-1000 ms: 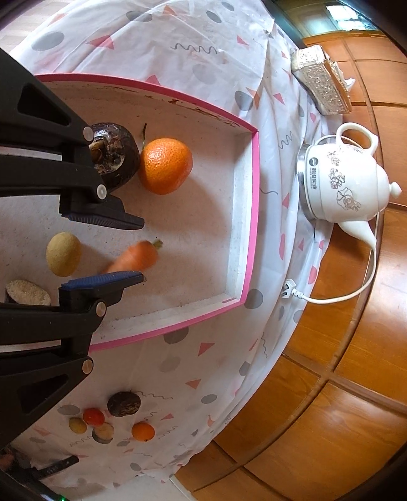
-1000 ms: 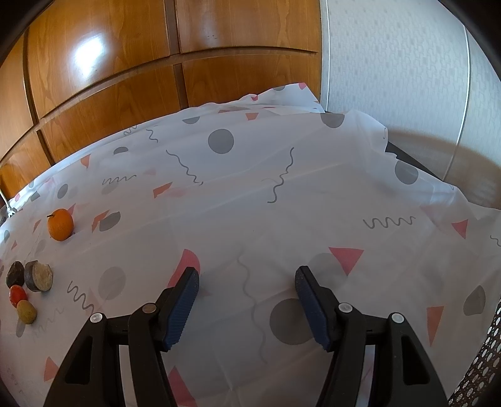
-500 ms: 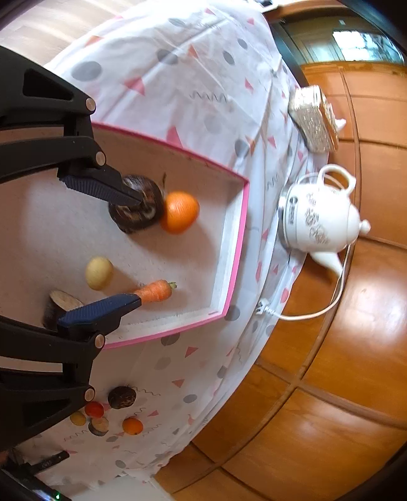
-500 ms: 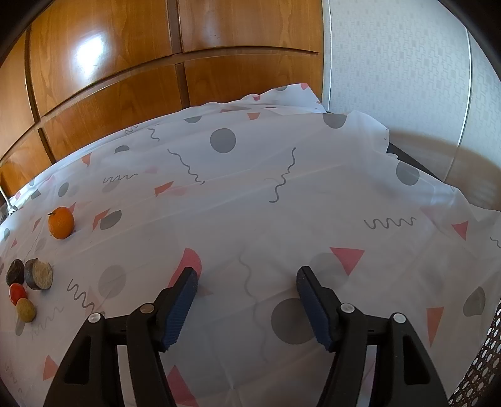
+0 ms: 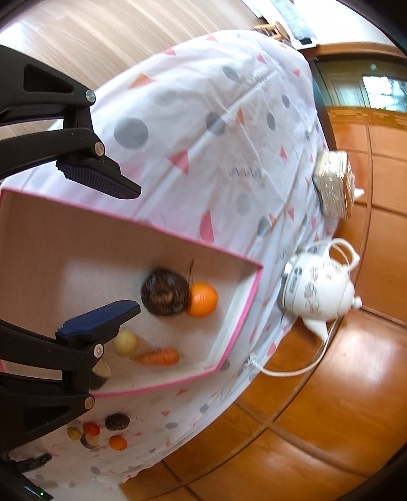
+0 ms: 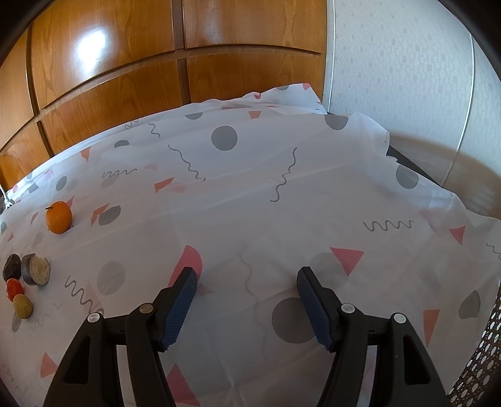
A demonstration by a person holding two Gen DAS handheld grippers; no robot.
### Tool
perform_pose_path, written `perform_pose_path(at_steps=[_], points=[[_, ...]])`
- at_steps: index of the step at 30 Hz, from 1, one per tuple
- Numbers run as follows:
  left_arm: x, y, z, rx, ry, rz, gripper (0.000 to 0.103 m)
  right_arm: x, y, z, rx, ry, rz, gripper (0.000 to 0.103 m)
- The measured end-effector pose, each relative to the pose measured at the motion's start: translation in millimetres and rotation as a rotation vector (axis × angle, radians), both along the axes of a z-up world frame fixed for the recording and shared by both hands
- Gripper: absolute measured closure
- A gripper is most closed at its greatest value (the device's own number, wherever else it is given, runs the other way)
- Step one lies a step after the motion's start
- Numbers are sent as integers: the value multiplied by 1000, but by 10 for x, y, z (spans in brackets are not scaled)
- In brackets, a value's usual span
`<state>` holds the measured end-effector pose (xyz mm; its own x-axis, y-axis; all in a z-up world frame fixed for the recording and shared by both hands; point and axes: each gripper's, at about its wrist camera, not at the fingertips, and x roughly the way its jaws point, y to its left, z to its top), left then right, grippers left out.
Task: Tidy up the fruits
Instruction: 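Move the right gripper to the smaller dark yam slice and close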
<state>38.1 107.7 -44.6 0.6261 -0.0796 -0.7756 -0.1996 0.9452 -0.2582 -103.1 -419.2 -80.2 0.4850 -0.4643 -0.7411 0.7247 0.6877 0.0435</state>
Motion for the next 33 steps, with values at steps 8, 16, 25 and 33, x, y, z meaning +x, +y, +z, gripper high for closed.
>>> perform_pose_path(at_steps=[8,16,25,33], points=[[-72,26,-3,33,-16,-2,32,53,106,58,35,4,53,35],[-82,-71,-32,42,-11,-41,32,268,429,146,115,-29,233,38],[-105,-32,-26,31,-18,-30,32,699,890,379,170,-72,454,41],[-139,31,-15,30,-24,-7,29,1135,1194,385,127,-11,542,41]])
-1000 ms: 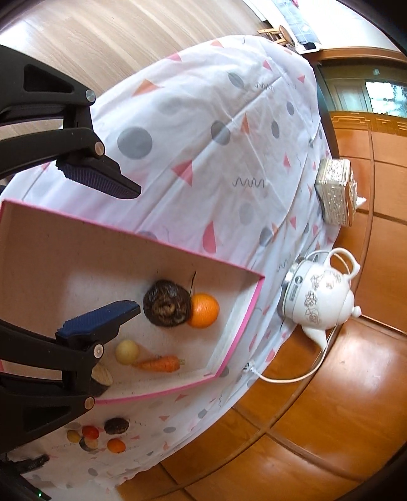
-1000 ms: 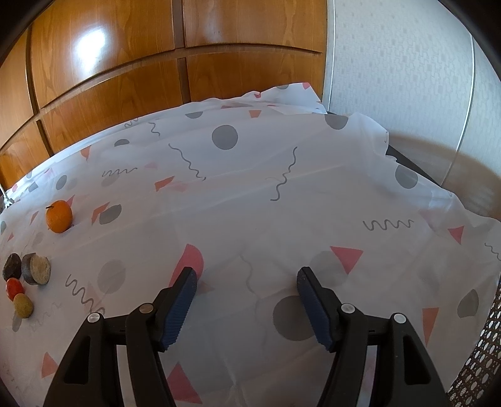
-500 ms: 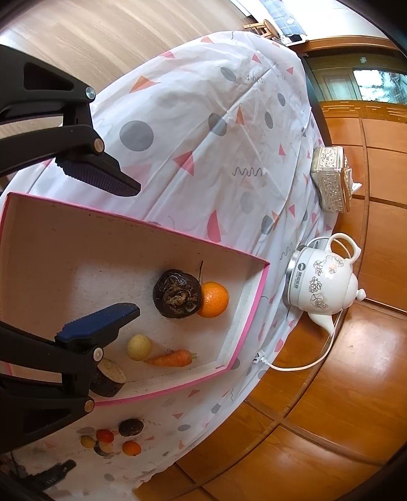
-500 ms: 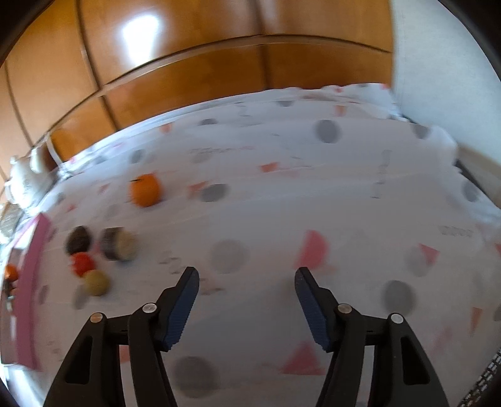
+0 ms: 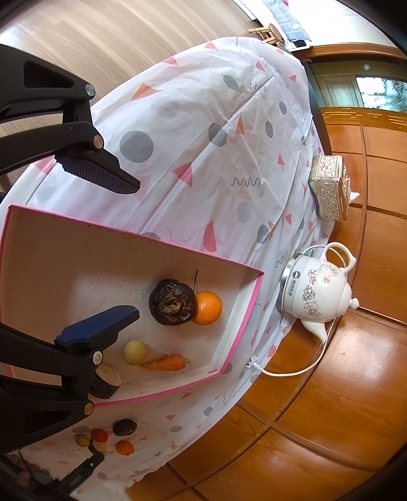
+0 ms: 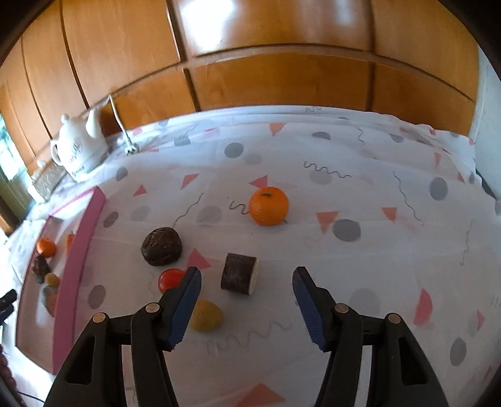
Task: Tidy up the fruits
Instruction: 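Move the right gripper to the smaller dark yam slice and close, then carry the small yam slice with the right gripper into the tray and release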
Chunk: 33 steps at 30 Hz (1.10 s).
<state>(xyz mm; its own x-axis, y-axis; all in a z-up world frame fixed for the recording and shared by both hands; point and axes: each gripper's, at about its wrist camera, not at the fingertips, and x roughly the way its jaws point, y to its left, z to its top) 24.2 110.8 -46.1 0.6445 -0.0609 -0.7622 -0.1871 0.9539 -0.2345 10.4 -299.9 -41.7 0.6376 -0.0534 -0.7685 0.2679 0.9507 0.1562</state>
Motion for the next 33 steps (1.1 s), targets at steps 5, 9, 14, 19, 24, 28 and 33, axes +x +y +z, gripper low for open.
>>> perform_pose_path(at_steps=[5,9,14,19,24,28,33], points=[[4,54,-21,-5,5,22,28,158,8,-129,11,54,10,60],[13,65,-51,-6,14,27,28,160,48,-156,-2,55,27,76],[6,72,-54,-6,14,30,28,171,76,-153,-15,43,47,76],[-2,69,-46,-4,9,29,28,130,43,-72,-3,3,37,77],[-25,65,-18,-5,2,30,27,66,-24,44,12,-39,21,79],[-43,59,-5,-5,0,29,26,8,-65,98,18,-59,11,79],[-67,65,15,-7,-5,32,26,-51,-123,76,31,-54,-5,79]])
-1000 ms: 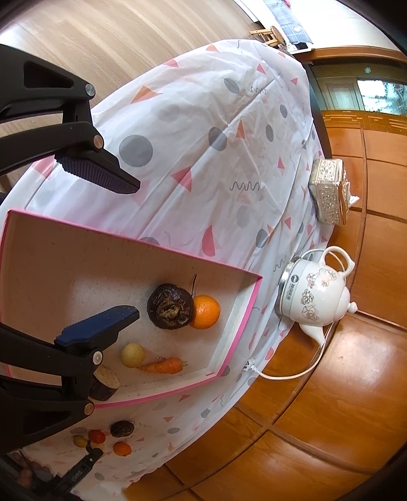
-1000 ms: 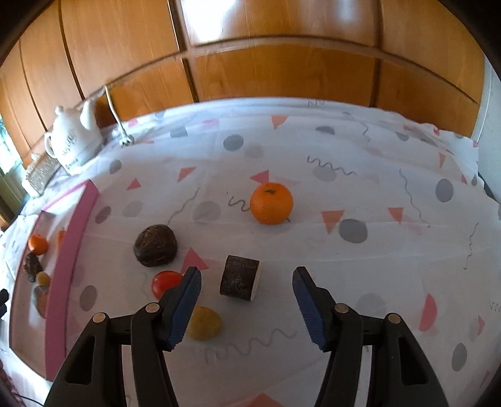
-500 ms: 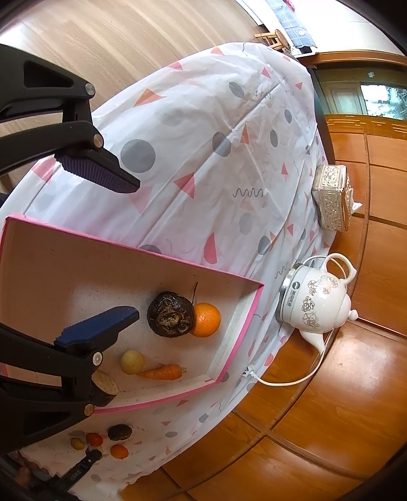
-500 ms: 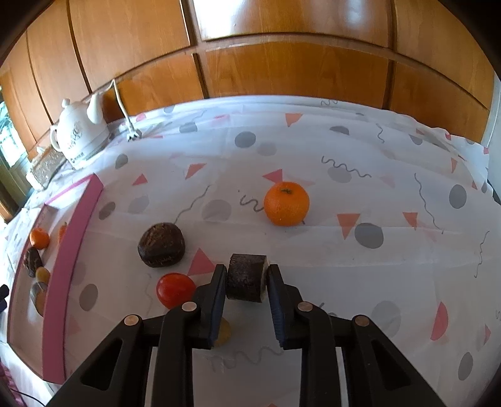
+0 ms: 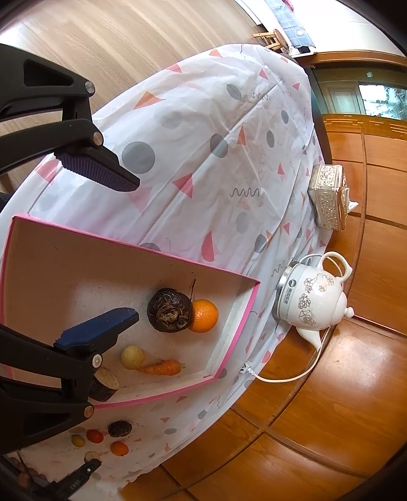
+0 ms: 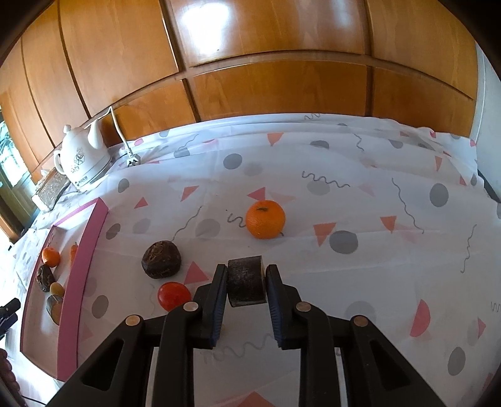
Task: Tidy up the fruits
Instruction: 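Carry the small yam slice with the right gripper into the tray and release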
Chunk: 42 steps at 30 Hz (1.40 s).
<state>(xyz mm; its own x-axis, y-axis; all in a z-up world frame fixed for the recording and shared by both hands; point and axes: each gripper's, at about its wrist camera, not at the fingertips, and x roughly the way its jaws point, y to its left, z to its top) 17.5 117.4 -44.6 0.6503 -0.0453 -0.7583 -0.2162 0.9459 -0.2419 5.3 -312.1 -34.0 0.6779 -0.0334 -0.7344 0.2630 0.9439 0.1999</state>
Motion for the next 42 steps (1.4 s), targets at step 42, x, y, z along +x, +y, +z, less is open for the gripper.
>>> perform_pose_path(at_steps=[42], points=[[24,148,-70,-35,15,48,26,155,2473,197,51,4,811,78]])
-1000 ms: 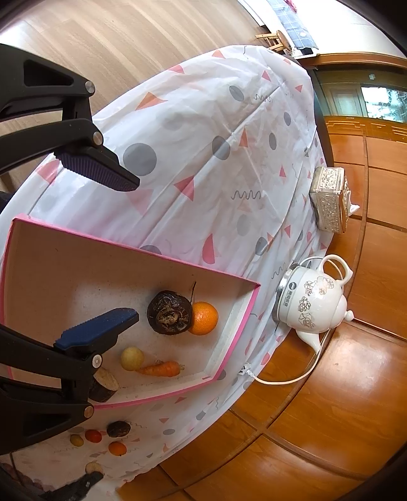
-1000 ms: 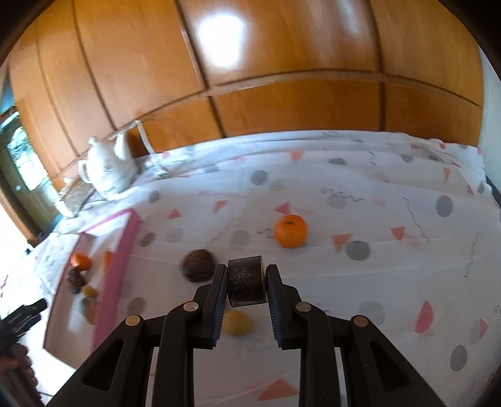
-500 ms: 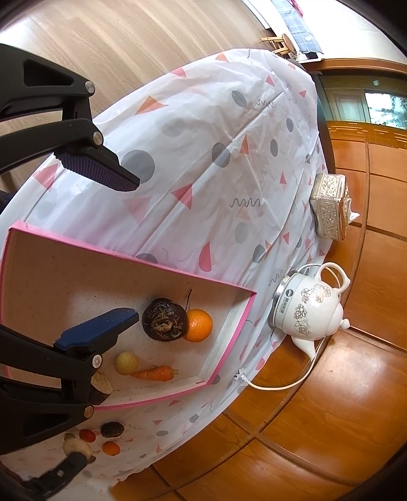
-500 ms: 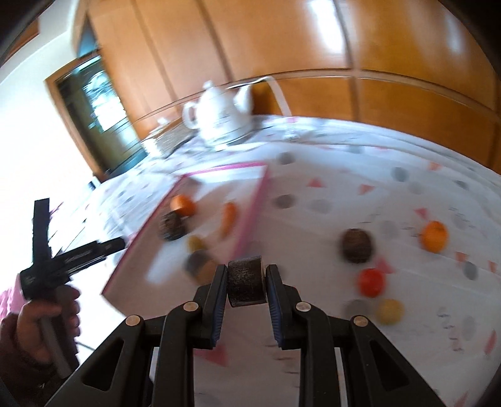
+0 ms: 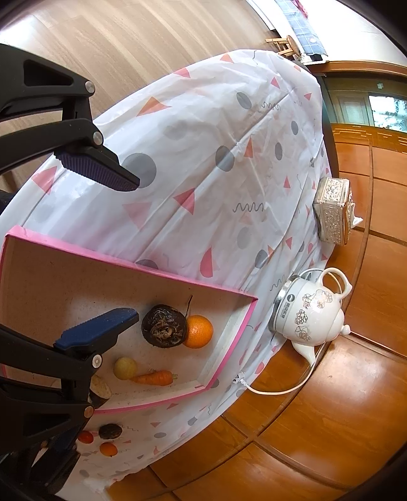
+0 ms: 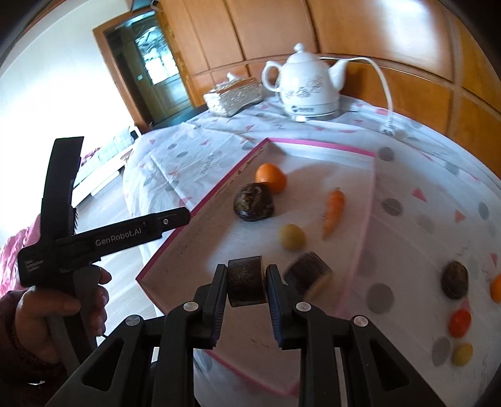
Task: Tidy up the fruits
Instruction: 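Carry the small yam slice with the right gripper into the tray and release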
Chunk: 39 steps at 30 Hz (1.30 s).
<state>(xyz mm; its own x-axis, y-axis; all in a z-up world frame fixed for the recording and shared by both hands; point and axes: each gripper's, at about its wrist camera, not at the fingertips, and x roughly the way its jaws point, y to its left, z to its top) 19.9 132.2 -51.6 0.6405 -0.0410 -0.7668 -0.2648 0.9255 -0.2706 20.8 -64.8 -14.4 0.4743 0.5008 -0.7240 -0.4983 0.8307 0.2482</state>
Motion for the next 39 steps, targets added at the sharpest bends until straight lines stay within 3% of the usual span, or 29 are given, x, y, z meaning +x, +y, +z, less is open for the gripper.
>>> perform_pose_path(at_steps=[8,15,22,30,39], points=[[8,30,-24,-6,6,7,26,229,314,-176,-96,3,34,78],[15,43,-44,-8,12,8,26,346,298,-260,-147,0,-9,78],[8,34,-27,-5,6,6,26,323,251,-221,-122,3,-30,68],[-1,37,-11,-5,2,8,26,109,4,1,-73,-57,-98,67],[-16,-2,28,4,-10,0,26,-39,-384,42,-71,-85,-224,67]])
